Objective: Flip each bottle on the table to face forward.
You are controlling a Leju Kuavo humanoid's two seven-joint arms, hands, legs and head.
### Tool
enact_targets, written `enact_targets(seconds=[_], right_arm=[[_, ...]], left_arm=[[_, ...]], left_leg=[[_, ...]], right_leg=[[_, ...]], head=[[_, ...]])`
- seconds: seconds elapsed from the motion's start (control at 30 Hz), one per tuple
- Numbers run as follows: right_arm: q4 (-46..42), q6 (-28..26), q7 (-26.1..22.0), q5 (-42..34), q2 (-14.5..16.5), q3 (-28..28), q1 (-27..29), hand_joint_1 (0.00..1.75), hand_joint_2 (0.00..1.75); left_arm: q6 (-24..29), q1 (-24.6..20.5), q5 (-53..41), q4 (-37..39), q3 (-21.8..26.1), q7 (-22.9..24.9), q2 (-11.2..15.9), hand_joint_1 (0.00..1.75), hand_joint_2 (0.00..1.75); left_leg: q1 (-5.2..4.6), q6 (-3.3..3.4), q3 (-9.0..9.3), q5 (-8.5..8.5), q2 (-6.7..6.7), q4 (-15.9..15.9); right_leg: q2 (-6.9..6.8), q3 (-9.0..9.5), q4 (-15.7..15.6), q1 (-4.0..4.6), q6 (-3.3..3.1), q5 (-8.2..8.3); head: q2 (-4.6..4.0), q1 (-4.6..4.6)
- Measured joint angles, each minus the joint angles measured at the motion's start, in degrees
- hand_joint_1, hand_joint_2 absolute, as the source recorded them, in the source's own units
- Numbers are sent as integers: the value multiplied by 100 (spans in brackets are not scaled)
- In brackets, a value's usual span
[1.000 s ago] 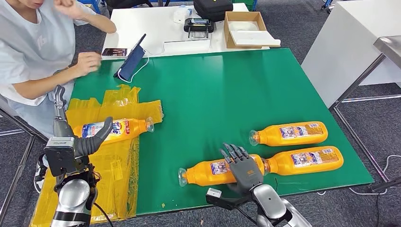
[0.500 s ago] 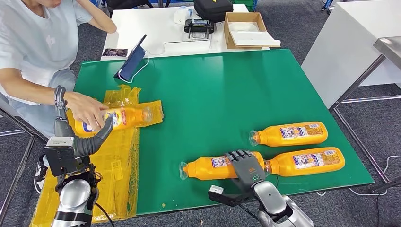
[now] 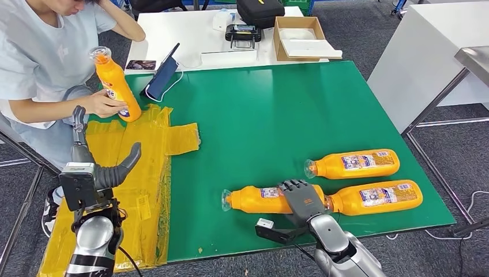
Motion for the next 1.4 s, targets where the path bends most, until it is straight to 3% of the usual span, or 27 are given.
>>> enact_targets(seconds=[0.13, 0.3, 0.43, 0.53, 0.83, 1.07, 1.4], right_arm=[[17, -609, -163, -253, 182, -205, 74, 175, 175], [-508, -2005, -1054, -1378, 673, -823, 526, 175, 175], [-994, -2512, -1964, -2372, 996, -1247, 715, 175, 175], [-1176, -2621, -2269, -2687, 1123, -1466, 803, 175, 175], [-1391, -2673, -2439, -2837, 1310, -1710, 926, 175, 175], [-1655, -2964, -3126, -3545, 1514, -1800, 1000, 175, 175], [-1537, -2459, -3474, -4378, 1937, -1562, 686, 175, 175]], left_arm=[[-178, 16, 195, 33, 2, 79, -2, 0, 175], [-1680, 161, 1674, -13, -32, 601, 8, 0, 175], [-2593, 194, 2231, 80, -265, 872, 106, 0, 175], [-2851, 227, 2352, 179, -437, 903, 190, 0, 175], [-2940, 238, 2394, 324, -650, 948, 328, 0, 175], [-3335, 237, 2746, 408, -911, 1074, 401, 0, 175], [-3760, 147, 3157, 458, -1429, 1129, 447, 0, 175]], left_leg=[[-1, 10, -2, 9, -1, 0], [-1, 15, -34, 19, 2, 1], [2, 12, -44, 18, 3, 0], [2, 8, -54, 14, 3, 0], [0, 7, -67, 13, 2, 0], [1, 5, -71, 11, 5, 0], [1, 5, -74, 14, 5, 0]], right_leg=[[0, 20, 1, -1, -3, 6], [1, 30, 4, 0, 6, 32], [0, 16, 5, 2, 1, 27], [1, 7, 5, 2, 0, 25], [1, -6, 5, 0, 0, 26], [1, -11, 5, 0, -1, 25], [1, -13, 6, 1, -2, 26]], head=[[0, 1], [0, -2], [0, -2], [0, -1], [0, -2], [0, -2], [0, -1]])
